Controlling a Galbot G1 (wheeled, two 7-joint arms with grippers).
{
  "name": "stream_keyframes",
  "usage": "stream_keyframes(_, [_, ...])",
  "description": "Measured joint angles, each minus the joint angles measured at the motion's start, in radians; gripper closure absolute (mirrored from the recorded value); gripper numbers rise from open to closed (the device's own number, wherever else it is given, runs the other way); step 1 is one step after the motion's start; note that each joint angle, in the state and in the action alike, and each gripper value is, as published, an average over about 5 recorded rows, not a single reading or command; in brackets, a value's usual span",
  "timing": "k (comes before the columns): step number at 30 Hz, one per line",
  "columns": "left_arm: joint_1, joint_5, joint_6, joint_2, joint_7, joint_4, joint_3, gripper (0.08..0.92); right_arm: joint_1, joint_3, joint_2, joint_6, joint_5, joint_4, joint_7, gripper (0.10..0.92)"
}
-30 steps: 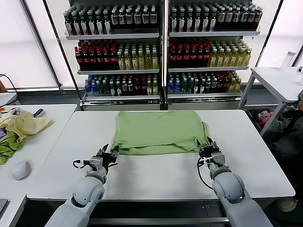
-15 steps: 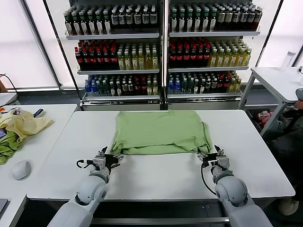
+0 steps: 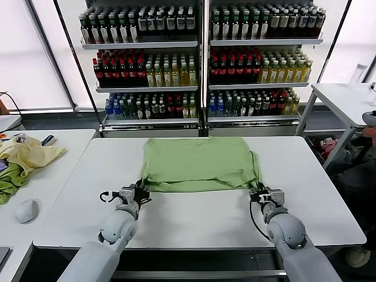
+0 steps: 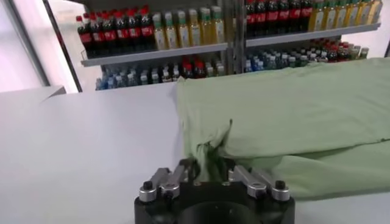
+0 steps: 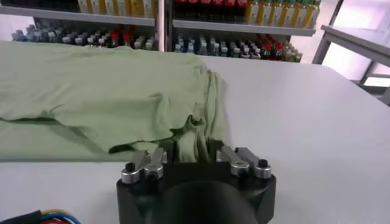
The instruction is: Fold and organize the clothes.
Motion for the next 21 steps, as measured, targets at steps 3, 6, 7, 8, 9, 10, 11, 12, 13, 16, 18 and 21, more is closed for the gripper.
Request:
stream_keyframes(3, [-0.006, -0.014, 0.002, 0.002, 0.001, 0.004, 0.000, 0.825, -0.011, 0.004, -0.007, 0.000, 0.002, 0.010, -0.004, 0.846])
stream_keyframes(6, [-0.005, -0.027, 0.007, 0.008, 0.002, 0.002, -0.002, 0.890, -0.030, 0.011, -0.016, 0.001, 0.001, 0.026, -0.009, 0.889])
stream_keyframes(7, [-0.003, -0.031, 0.009, 0.010, 0.002, 0.000, -0.003, 0.903, -0.037, 0.015, -0.019, 0.001, 0.000, 0.032, -0.011, 0.897])
stream_keyframes(8, [0.000, -0.035, 0.011, 0.012, 0.003, -0.003, -0.004, 0.908, -0.045, 0.018, -0.022, 0.001, -0.002, 0.039, -0.013, 0.900])
stream_keyframes(9, [0.003, -0.039, 0.013, 0.015, 0.003, -0.007, -0.006, 0.908, -0.054, 0.021, -0.025, 0.001, -0.003, 0.046, -0.015, 0.900])
stream_keyframes(10, [0.006, -0.042, 0.015, 0.018, 0.004, -0.011, -0.008, 0.909, -0.064, 0.025, -0.028, 0.002, -0.005, 0.054, -0.016, 0.900])
stream_keyframes(11, [0.010, -0.046, 0.017, 0.021, 0.004, -0.016, -0.010, 0.909, -0.073, 0.029, -0.031, 0.002, -0.007, 0.062, -0.018, 0.900])
stream_keyframes(12, [0.015, -0.049, 0.019, 0.024, 0.004, -0.022, -0.013, 0.909, -0.083, 0.033, -0.034, 0.002, -0.009, 0.070, -0.019, 0.900])
stream_keyframes(13, [0.020, -0.052, 0.021, 0.028, 0.005, -0.028, -0.015, 0.909, -0.095, 0.038, -0.038, 0.002, -0.012, 0.080, -0.021, 0.900])
stream_keyframes(16, [0.040, -0.060, 0.027, 0.039, 0.004, -0.051, -0.025, 0.909, -0.133, 0.056, -0.048, 0.000, -0.021, 0.113, -0.027, 0.900])
stream_keyframes(18, [0.058, -0.062, 0.031, 0.046, 0.004, -0.072, -0.033, 0.909, -0.163, 0.070, -0.055, -0.001, -0.029, 0.139, -0.032, 0.900])
stream_keyframes(21, [0.095, -0.063, 0.038, 0.061, 0.002, -0.114, -0.047, 0.909, -0.215, 0.093, -0.062, -0.003, -0.045, 0.185, -0.039, 0.900])
